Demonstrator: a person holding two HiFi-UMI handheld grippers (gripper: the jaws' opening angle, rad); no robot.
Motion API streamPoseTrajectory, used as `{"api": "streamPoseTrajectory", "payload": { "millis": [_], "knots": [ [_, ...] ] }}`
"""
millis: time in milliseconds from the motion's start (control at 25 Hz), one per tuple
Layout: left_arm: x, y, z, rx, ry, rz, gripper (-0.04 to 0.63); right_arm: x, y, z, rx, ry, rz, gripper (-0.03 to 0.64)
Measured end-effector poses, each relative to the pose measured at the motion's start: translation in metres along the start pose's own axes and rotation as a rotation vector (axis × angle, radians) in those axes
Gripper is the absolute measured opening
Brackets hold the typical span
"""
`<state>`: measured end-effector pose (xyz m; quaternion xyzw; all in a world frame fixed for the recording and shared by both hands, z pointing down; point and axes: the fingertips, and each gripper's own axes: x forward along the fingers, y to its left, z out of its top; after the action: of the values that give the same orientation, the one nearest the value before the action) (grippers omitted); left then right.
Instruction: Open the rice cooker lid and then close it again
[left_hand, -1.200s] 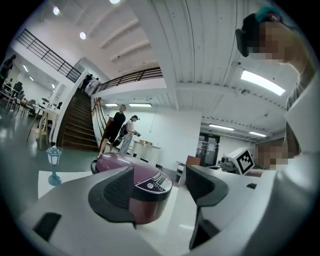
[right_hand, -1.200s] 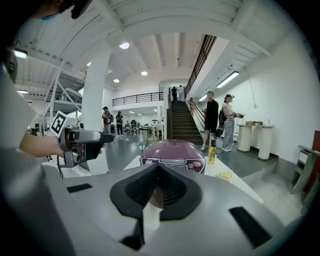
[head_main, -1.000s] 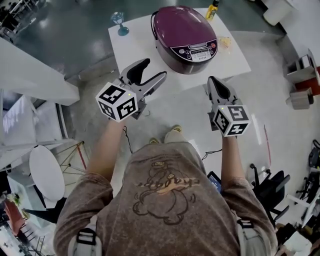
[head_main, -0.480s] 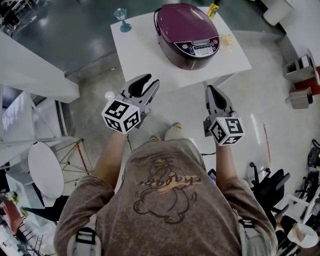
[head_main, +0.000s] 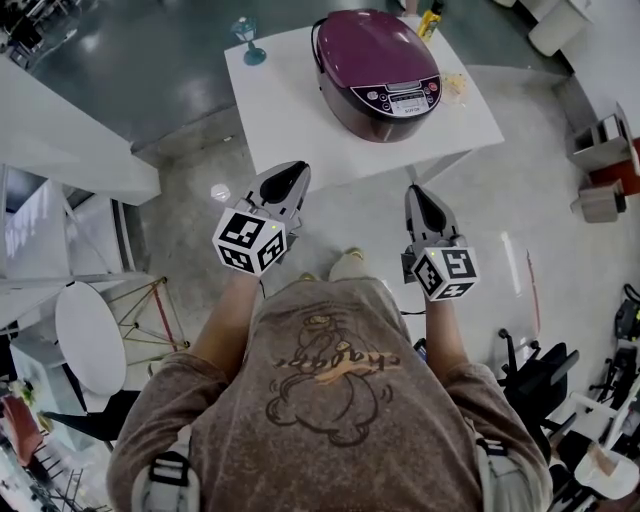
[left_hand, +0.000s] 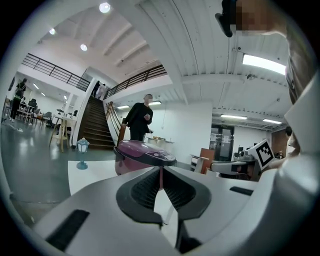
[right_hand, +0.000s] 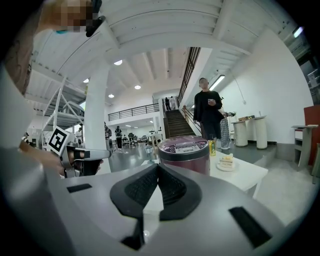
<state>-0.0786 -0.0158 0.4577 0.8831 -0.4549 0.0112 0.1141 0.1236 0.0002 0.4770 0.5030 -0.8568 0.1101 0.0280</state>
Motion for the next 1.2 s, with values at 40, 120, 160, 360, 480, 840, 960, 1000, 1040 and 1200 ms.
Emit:
{"api": "streamPoseTrajectory", "payload": {
  "millis": [40,120,160,360,480,840,960,1000,1040,1200],
  "knots": [
    [0.000,0.001,-0.001,0.003,0.000,0.007,0.034,0.001,0.000,0.000,0.000,-0.002,0.000,0.003],
    [-0.001,0.005,-0.004,0.000,-0.004,0.019,0.023,0.003,0.002,-0.002,-0.004,-0.005,0.003,0.003],
    [-0.001,0.006,-0.005,-0.005,-0.006,0.023,0.021,0.004,0.003,-0.003,-0.007,-0.005,0.006,0.003],
    [-0.001,0.009,-0.006,-0.024,-0.012,0.035,0.021,0.008,0.006,-0.004,-0.009,-0.010,0.006,0.003],
    [-0.001,0.008,-0.005,-0.034,-0.015,0.039,0.021,0.010,0.006,-0.003,-0.010,-0.013,-0.001,0.003],
    [0.000,0.003,-0.004,-0.057,-0.013,0.031,0.021,0.007,0.003,0.000,0.007,-0.018,-0.028,0.002],
    [0.002,0.001,-0.004,-0.057,-0.010,0.024,0.021,0.007,0.002,-0.001,0.004,-0.015,-0.031,0.002],
    [0.003,0.000,-0.005,-0.057,-0.008,0.022,0.021,0.006,0.002,-0.001,0.006,-0.016,-0.032,0.001],
    [0.003,-0.001,-0.005,-0.058,-0.006,0.020,0.021,0.006,0.002,-0.001,0.007,-0.017,-0.033,-0.001],
    [0.003,-0.002,-0.005,-0.061,-0.005,0.021,0.021,0.005,0.003,0.000,0.009,-0.019,-0.034,-0.002]
  ]
}}
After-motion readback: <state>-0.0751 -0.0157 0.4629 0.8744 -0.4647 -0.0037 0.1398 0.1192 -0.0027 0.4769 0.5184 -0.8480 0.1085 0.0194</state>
